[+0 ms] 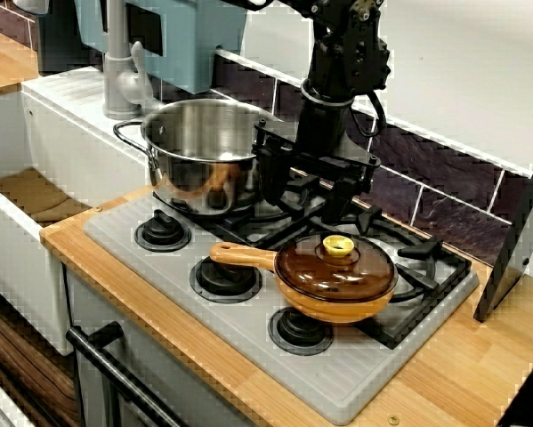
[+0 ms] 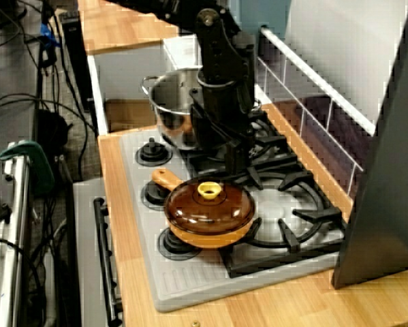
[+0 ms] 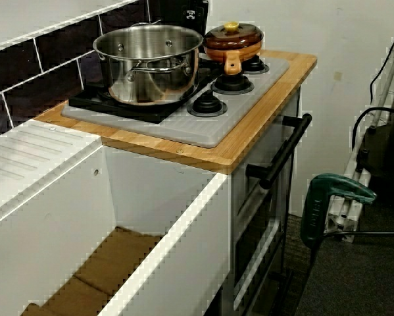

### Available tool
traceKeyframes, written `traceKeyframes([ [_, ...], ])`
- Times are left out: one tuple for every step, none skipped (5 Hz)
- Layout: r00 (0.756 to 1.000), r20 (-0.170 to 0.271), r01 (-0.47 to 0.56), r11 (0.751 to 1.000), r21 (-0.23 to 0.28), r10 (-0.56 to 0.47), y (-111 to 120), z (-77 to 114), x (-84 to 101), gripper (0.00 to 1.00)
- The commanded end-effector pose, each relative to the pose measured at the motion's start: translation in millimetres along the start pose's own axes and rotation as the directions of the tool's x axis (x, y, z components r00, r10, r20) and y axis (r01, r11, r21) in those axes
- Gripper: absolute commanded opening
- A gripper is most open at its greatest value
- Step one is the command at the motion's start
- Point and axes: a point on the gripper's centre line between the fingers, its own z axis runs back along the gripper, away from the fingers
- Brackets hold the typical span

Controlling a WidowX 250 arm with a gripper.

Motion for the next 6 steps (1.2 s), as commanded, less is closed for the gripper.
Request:
traceKeyframes([
  [1.000, 0.000, 0.000, 1.000, 0.000, 0.000, 0.0, 0.0, 0.0, 1.00],
  [0.999, -0.032, 0.035, 0.999, -0.037, -0.036, -0.4, 16.7, 4.5, 1.00],
  [0.998, -0.030, 0.055, 0.995, -0.086, -0.057, 1.3, 41.7, 7.7, 1.00],
  [0.997, -0.019, 0.065, 0.988, -0.138, -0.069, 0.1, 58.5, 6.0, 1.00],
  [0.990, -0.010, 0.138, 0.968, -0.211, -0.143, -2.0, 64.2, -9.4, 1.00],
  [0.966, 0.023, 0.254, 0.931, -0.263, -0.257, -9.0, 69.0, -38.9, 1.00],
])
